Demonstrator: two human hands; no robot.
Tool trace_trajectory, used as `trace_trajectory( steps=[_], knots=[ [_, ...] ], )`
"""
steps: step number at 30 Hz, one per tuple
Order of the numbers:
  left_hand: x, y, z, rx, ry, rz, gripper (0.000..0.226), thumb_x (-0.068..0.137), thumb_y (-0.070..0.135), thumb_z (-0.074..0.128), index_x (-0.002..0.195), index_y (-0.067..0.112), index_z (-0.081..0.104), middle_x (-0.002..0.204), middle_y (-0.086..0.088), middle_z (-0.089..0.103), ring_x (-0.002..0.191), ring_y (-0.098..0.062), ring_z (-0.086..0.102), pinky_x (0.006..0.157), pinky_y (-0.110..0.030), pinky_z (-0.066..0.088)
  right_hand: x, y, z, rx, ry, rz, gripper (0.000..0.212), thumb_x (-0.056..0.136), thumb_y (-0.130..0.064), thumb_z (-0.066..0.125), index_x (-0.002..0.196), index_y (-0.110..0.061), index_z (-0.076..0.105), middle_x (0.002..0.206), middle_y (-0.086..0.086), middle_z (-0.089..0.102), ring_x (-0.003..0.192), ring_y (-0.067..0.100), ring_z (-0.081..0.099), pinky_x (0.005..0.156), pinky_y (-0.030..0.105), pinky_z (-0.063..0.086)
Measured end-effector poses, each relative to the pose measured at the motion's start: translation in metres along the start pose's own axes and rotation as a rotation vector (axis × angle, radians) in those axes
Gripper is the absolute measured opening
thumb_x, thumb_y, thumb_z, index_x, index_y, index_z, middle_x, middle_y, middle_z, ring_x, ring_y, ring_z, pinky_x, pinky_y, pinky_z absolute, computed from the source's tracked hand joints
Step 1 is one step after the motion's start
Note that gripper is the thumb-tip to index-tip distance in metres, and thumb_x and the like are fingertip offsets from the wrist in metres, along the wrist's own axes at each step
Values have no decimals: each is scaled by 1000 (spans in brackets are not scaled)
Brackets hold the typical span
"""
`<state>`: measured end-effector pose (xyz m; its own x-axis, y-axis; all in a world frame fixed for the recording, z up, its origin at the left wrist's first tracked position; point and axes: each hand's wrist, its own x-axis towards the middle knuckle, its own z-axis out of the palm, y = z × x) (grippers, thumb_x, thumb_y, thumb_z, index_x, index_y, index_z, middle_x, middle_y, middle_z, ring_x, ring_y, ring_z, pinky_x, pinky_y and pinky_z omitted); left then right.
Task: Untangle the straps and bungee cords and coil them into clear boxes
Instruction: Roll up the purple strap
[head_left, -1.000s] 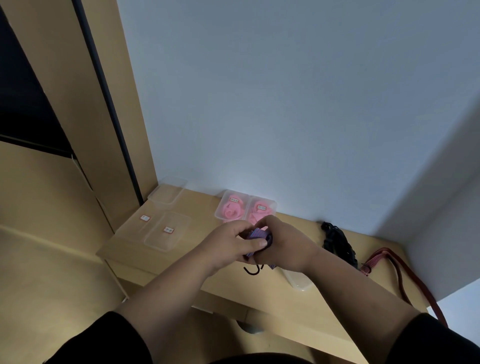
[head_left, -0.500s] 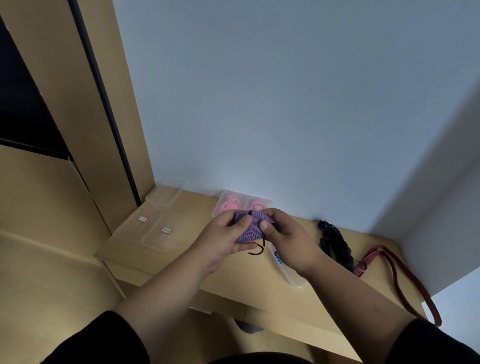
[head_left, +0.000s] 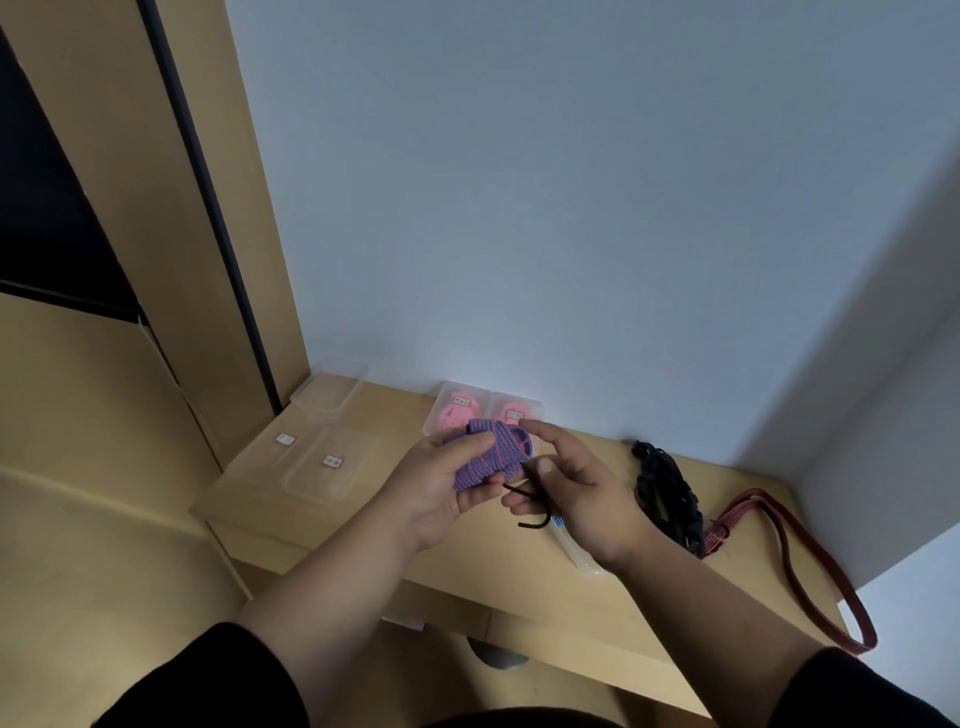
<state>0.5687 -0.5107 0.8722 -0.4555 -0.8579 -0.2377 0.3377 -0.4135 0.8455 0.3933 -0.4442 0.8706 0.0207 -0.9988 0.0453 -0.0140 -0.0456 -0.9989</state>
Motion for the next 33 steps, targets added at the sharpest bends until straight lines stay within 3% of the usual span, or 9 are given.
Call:
trace_trajectory(
  steps=[5, 10, 13, 16, 17, 19, 26, 29, 33],
  knots=[
    [5, 3, 1, -63, 68, -82, 10, 89, 19, 69, 92, 10, 72, 68, -10, 69, 43, -10, 56, 39, -19, 50, -10, 2, -7, -391, -11, -290, 49, 93, 20, 51, 123, -18, 57, 96, 10, 74, 93, 17, 71, 91, 32, 55],
    [7, -2, 6, -72, 86, -180, 12, 86, 23, 73, 93, 13, 71, 68, -6, 67, 43, -9, 53, 36, -15, 42, -8, 3, -6, -883, 71, -703, 19, 90, -5, 71, 108, -7, 74, 95, 1, 75, 85, 16, 71, 77, 33, 58],
    [5, -4, 9, -64, 33, -205, 22, 75, 24, 79, 92, 13, 72, 68, -6, 66, 44, -8, 55, 36, -15, 43, -5, 3, -7, -1037, 75, -842, 15, 86, -5, 77, 101, -6, 78, 87, 5, 72, 77, 24, 69, 70, 28, 57],
    [3, -4, 8, -19, -59, -181, 30, 67, 25, 81, 94, 14, 73, 71, -6, 68, 46, -8, 55, 37, -16, 45, -5, 5, -8, -1075, 132, -863, 13, 81, -4, 83, 93, -8, 79, 81, 7, 66, 73, 28, 66, 64, 31, 56],
    [3, -4, 7, 16, -78, -171, 31, 67, 26, 82, 95, 16, 73, 73, -6, 69, 46, -8, 54, 37, -17, 44, -6, 6, -9, -1084, 140, -869, 6, 85, -9, 80, 90, -9, 79, 82, 6, 65, 74, 28, 65, 64, 32, 55],
    [3, -4, 3, 121, -77, -142, 28, 70, 27, 84, 95, 21, 74, 77, -6, 70, 47, -9, 52, 38, -19, 39, -9, 7, -8, -1077, 136, -878, 13, 92, -20, 70, 87, -11, 78, 88, 4, 67, 79, 27, 65, 67, 33, 55],
    [5, -12, -5, 348, 31, -15, 23, 59, 43, 79, 80, 33, 77, 68, 0, 68, 48, -12, 55, 43, -20, 34, -15, 7, 1, -1000, 41, -854, 22, 97, -22, 64, 82, -9, 74, 111, -1, 74, 93, 24, 68, 80, 34, 55],
    [9, -14, -9, 389, 119, 40, 26, 56, 46, 78, 79, 33, 77, 73, 0, 73, 56, -12, 60, 43, -21, 37, -16, 8, 4, -912, 31, -831, 17, 95, -16, 69, 82, -5, 72, 108, 0, 76, 96, 23, 70, 83, 33, 55],
    [19, -7, -27, 413, 261, 157, 22, 64, 35, 76, 80, 19, 76, 70, -4, 70, 56, -20, 55, 41, -21, 37, -25, 8, 12, -830, 47, -752, 31, 102, -31, 55, 88, -7, 69, 102, -2, 76, 93, 15, 69, 82, 23, 52]
  ],
)
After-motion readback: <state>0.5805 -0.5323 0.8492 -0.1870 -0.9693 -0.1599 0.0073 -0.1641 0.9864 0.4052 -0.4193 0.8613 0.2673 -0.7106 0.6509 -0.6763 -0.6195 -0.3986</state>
